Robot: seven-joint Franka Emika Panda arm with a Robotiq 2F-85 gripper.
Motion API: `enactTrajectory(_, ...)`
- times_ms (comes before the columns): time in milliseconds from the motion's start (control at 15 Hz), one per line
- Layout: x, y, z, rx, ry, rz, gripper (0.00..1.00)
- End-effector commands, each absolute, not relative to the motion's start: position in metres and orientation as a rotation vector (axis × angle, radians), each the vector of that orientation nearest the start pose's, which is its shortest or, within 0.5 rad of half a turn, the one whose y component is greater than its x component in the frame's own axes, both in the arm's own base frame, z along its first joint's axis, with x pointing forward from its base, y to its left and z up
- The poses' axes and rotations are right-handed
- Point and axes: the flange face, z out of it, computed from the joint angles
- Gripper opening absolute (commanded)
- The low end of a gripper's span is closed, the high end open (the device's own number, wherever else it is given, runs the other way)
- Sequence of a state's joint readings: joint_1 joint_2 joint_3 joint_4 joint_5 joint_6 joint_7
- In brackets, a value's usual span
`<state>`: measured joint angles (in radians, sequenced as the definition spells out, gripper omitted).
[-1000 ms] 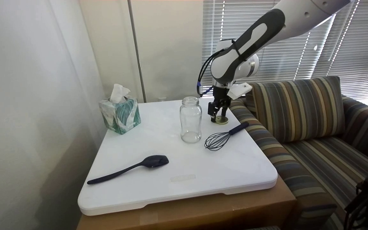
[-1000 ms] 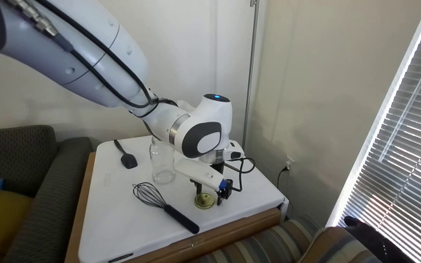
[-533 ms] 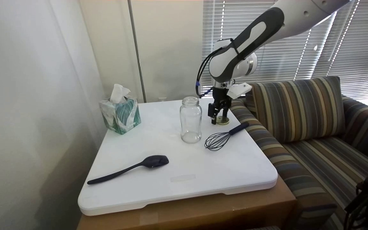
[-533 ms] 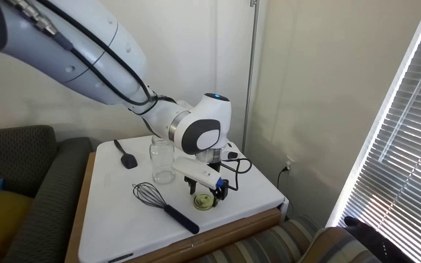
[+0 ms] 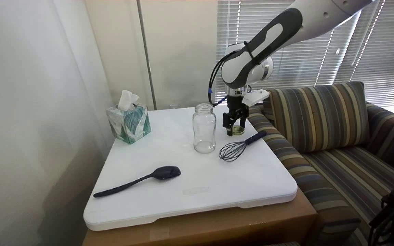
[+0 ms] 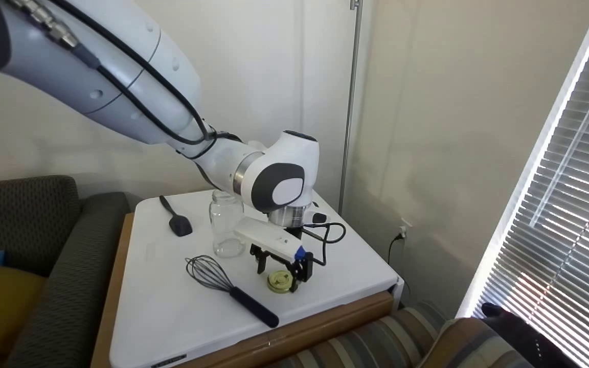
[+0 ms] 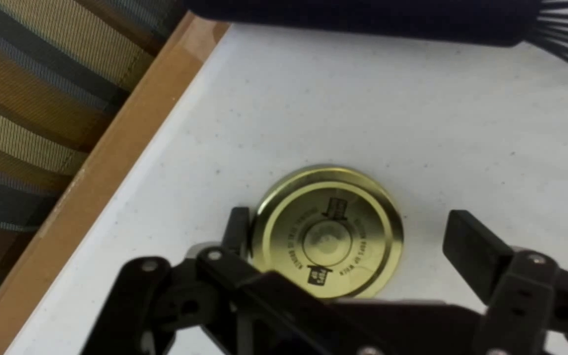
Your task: Place the lid on the glass jar
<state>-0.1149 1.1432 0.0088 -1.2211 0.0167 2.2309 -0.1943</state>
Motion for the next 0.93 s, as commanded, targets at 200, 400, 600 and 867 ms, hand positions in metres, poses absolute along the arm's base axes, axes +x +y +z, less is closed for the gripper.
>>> enactTrajectory(200,0.717,-0.081,0.053,-3.126,-0.082,0.26,0.6)
enactTrajectory(400,0.717,-0.081,0.056,-3.134,-0.096,0.258,0.47)
enactTrajectory(600,0.72,-0.076,0.067,-3.152,-0.137,0.244,0.47)
enactTrajectory(867,0.728,-0.065,0.098,-3.223,-0.231,0.204,0.47)
